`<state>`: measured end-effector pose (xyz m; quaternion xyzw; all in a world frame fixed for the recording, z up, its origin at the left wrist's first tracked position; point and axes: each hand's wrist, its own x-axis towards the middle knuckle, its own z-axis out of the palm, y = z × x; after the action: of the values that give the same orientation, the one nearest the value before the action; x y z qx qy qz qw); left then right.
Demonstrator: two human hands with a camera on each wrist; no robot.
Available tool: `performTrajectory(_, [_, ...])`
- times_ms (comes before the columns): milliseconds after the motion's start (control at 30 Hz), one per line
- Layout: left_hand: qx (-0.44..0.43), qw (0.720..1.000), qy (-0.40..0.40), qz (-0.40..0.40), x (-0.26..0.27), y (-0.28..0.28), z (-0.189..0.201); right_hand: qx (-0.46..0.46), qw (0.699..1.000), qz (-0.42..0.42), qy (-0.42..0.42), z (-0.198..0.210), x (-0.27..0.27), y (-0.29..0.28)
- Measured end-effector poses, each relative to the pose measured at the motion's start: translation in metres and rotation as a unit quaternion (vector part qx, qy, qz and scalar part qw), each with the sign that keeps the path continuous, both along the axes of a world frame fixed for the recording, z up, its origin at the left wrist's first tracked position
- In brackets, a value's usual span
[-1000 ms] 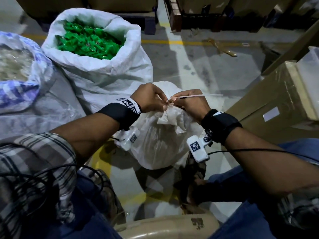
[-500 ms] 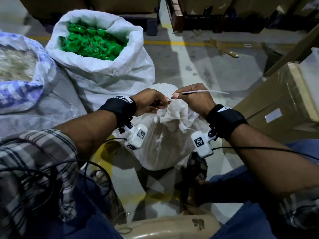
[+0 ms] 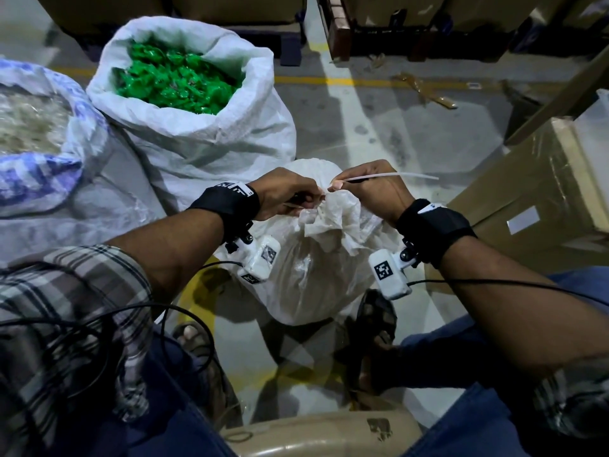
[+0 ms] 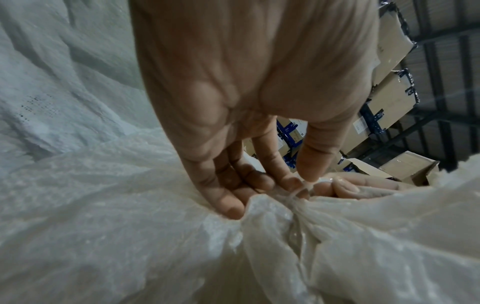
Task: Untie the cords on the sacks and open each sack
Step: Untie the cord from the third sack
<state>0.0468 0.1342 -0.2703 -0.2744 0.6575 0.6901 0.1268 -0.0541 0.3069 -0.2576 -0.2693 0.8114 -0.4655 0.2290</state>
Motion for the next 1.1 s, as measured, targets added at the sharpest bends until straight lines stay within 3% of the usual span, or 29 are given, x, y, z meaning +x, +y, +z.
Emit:
performTrajectory(300, [-0.031, 0.999, 0.009, -0.001, -0.003, 0.01, 0.004, -0.031, 0.999, -0.015, -0.036, -0.001, -0.002, 0.0])
performTrajectory(533, [0.001, 0.999, 0.041, -0.033, 0.002, 0.011, 0.001, 0.065, 0.989, -0.032, 0.127, 0.008, 0.0, -0.006])
performTrajectory(700, [-0.031, 0.997, 0.071, -0.02, 0.002, 0.016, -0.004, 0.089, 0.98, -0.014, 0.176, 0.01, -0.002, -0.009])
performTrajectory(900, [-0.063, 0.995, 0.078, -0.017, -0.001, 0.021, -0.007, 0.118, 0.989, 0.027, 0.084, 0.004, -0.004, -0.007])
performTrajectory(1100, [-0.017, 0.999, 0.048, 0.001, -0.005, 0.019, 0.001, 0.175, 0.977, 0.047, 0.113, 0.01, -0.007, -0.01])
